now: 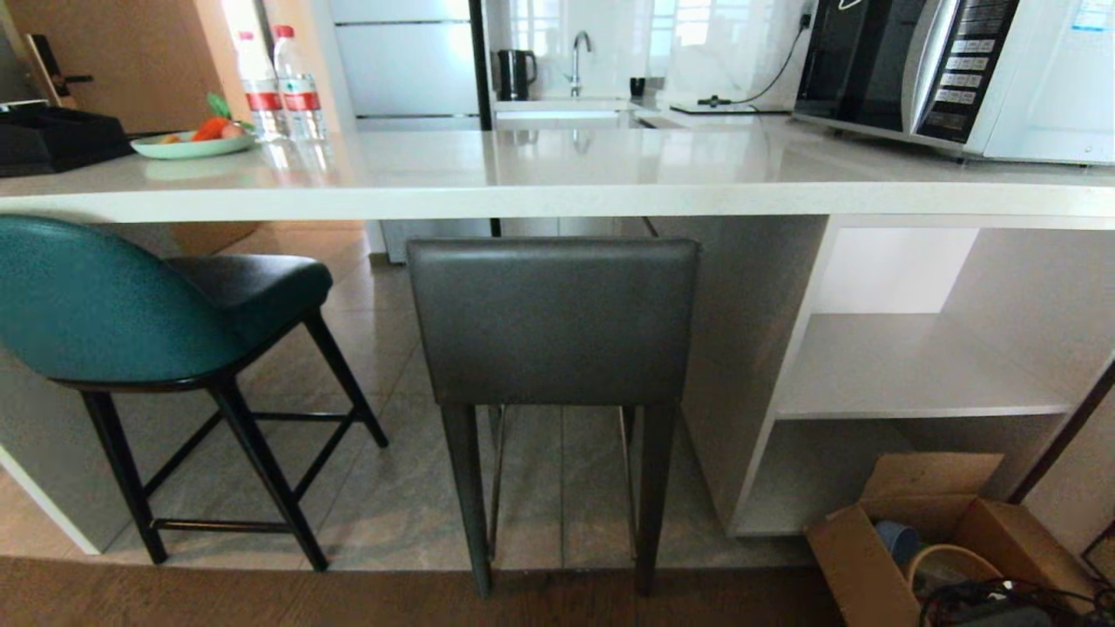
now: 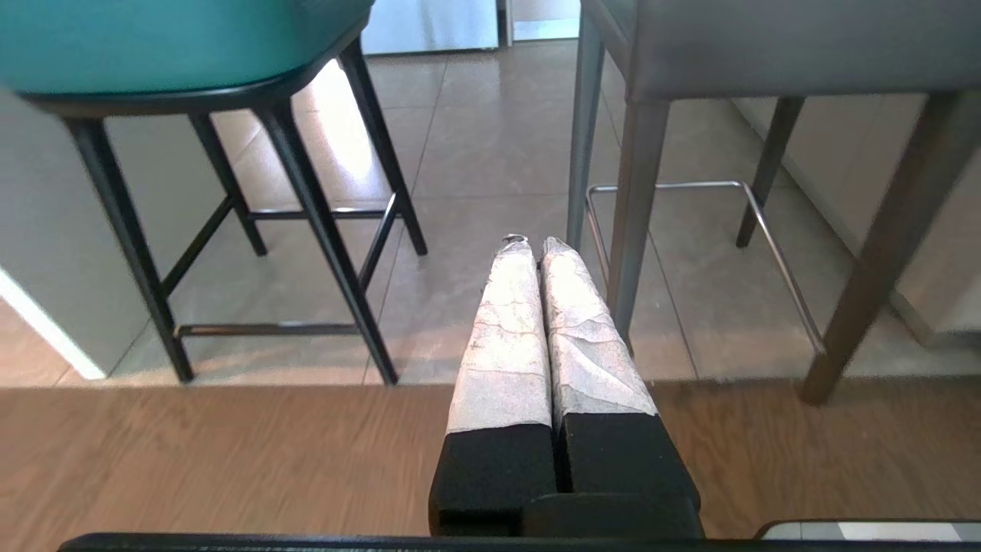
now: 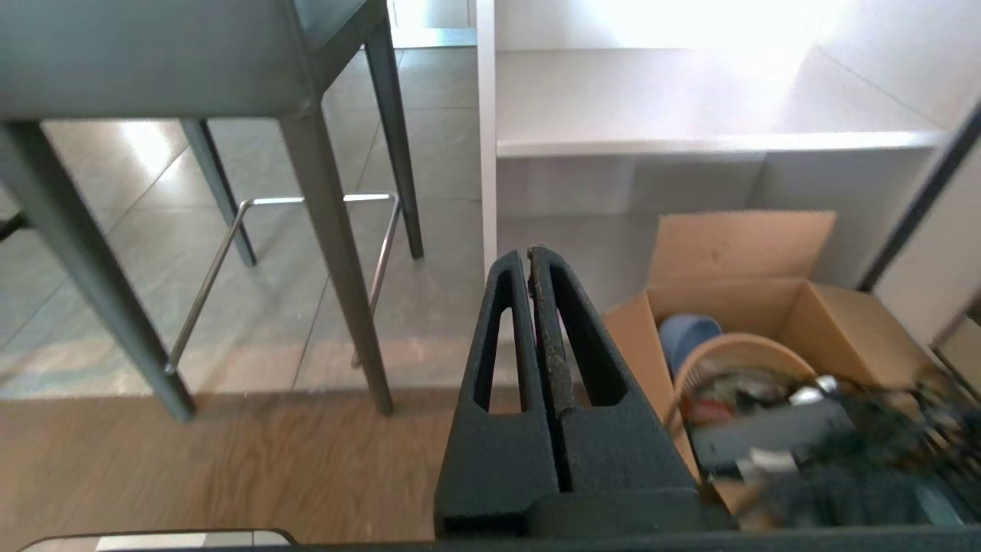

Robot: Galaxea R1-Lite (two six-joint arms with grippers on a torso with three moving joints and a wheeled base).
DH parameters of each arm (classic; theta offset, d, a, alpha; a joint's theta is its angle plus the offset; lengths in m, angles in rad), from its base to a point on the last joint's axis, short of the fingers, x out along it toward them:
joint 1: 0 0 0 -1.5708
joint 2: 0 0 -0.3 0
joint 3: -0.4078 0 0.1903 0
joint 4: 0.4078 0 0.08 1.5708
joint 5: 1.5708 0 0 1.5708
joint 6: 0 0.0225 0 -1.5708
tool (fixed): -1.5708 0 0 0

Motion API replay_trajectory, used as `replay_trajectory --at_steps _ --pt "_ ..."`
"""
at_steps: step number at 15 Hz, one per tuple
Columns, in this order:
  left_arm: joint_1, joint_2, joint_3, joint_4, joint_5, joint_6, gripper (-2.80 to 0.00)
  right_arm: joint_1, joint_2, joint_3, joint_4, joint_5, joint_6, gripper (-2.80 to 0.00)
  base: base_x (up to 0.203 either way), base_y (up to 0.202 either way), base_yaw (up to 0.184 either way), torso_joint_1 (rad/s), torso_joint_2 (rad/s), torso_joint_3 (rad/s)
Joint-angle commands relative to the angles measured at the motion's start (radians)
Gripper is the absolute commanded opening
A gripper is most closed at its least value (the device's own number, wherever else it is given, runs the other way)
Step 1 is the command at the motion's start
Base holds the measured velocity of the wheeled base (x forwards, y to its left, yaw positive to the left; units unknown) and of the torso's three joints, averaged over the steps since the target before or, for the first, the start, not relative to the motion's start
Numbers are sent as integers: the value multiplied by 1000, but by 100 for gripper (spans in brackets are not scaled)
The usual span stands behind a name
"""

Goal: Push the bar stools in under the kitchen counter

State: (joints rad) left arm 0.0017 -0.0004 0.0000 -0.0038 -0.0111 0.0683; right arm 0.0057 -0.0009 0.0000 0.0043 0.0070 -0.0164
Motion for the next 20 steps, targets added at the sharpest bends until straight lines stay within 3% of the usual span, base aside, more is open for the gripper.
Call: replay_trajectory --at_steps 1,6,15,20 --pt "1 2 3 -1 -1 1 -280 0 1 5 0 1 0 -280 -197 0 -4 6 2 1" --pt "0 2 3 1 -1 -1 -280 0 1 5 0 0 0 -280 -161 0 -1 -2 2 3" --pt "-2 2 3 -5 17 -62 -280 0 2 5 0 -1 2 -280 0 0 0 0 0 0" --pt "-2 2 3 -4 17 -62 -280 0 1 5 0 -1 3 -280 1 156 1 1 4 4"
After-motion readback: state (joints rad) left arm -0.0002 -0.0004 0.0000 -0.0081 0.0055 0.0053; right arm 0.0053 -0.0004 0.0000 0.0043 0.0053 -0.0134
